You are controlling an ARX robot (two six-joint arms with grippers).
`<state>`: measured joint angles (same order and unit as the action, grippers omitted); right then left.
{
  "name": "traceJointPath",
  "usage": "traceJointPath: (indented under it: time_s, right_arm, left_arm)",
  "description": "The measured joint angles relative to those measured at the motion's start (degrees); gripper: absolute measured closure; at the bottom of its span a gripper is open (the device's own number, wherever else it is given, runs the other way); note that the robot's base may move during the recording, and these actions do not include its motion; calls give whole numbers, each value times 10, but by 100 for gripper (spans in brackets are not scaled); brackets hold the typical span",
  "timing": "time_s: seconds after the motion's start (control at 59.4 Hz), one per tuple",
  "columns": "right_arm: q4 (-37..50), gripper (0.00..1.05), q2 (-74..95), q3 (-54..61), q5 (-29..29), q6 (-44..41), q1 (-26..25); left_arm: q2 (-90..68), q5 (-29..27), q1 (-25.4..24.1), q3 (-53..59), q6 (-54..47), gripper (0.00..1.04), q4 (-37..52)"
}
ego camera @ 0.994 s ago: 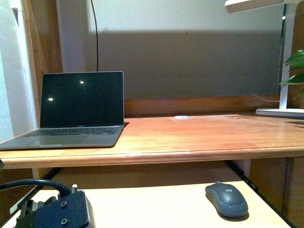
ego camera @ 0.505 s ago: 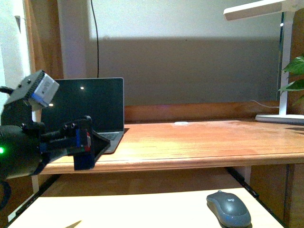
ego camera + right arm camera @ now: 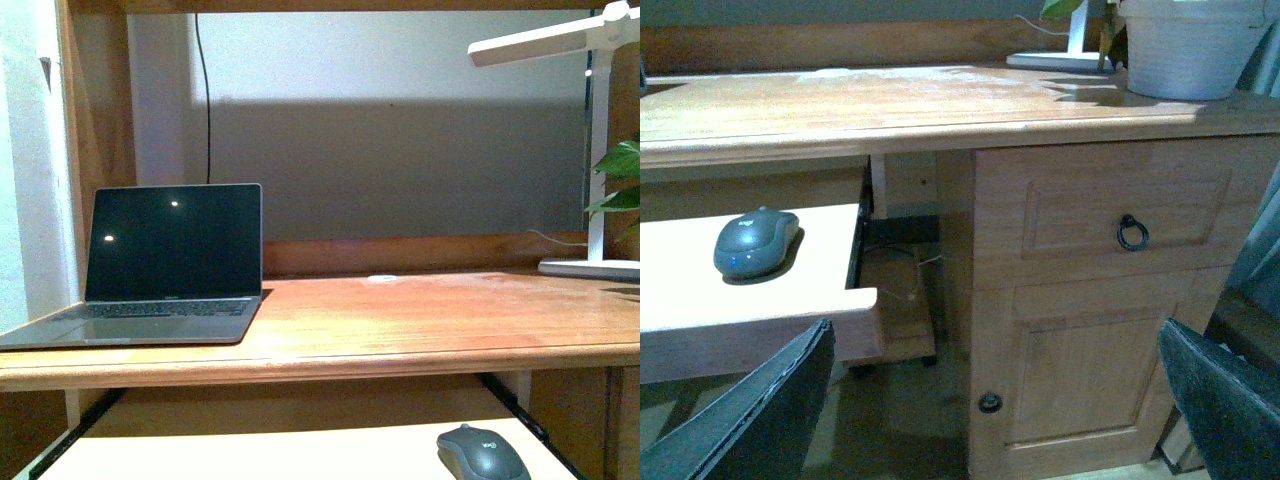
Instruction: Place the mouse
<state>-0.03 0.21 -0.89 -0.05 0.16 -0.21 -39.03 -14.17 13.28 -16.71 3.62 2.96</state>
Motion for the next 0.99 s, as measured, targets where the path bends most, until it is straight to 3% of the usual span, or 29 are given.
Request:
traceJointPath:
  time_s: [0.168,0.27,0.404,0.472,0.556,0.64,0.708,0.825,0.994]
  right_arm:
    - [0,7,0,0,0,0,0]
    - [0,7,0,0,0,0,0]
    - [0,7,0,0,0,0,0]
    - [0,7,0,0,0,0,0]
    - [-4,7,4,-1,-3,10,2]
    - [26,7,73,-13,13,53,42]
    - [108,7,195,-42,39,75,108]
    - [232,7,373,-94,80,79,177]
    - [357,7,582,-171,116,68,235]
  left_arm:
    - [208,-14,39,48,24,10,-146]
    - [314,26,-3,102,-6,28,-45]
    - [344,52,-38,118,-22,49,-30]
    - [351,120,-86,127,-26,61,-33]
    - [357,132,-124,132,-28,75,-33]
    - [361,140,-128,133,-28,89,-33]
    - [365,142,-129,137,-29,102,-33]
    - [384,141,-130,160,-30,102,-32]
    - [387,142,-130,160,-31,102,-32]
